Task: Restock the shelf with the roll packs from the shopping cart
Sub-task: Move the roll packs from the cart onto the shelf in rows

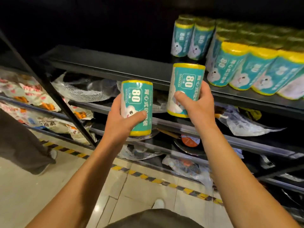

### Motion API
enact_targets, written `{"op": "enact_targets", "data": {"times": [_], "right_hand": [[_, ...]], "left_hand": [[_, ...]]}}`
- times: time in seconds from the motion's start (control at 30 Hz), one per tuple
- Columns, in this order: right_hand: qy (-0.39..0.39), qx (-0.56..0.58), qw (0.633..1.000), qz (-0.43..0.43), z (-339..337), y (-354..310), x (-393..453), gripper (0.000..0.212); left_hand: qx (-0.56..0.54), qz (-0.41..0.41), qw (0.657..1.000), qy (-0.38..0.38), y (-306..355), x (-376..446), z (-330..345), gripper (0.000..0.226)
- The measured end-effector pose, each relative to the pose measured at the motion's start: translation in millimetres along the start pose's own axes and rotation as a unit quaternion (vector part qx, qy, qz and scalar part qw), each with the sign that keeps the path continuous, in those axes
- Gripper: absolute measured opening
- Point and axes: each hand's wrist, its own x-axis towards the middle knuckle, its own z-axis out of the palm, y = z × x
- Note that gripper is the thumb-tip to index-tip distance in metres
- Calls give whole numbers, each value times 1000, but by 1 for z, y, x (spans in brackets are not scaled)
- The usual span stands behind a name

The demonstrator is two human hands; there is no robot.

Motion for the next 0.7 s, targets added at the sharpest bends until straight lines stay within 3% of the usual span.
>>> {"op": "enact_targets", "data": {"times": [0.23, 0.47, 0.7], "right_hand": [[37, -78, 994, -69, 19, -18, 121, 67], [28, -85, 993, -71, 38, 22, 148, 81], [44, -117, 991, -57, 40, 25, 146, 83]], "left_hand": [[16, 25, 999, 28, 19, 57, 15, 40], [42, 50, 998, 28, 27, 102, 23, 76], [69, 137, 988, -31, 42, 171, 34, 87]]}}
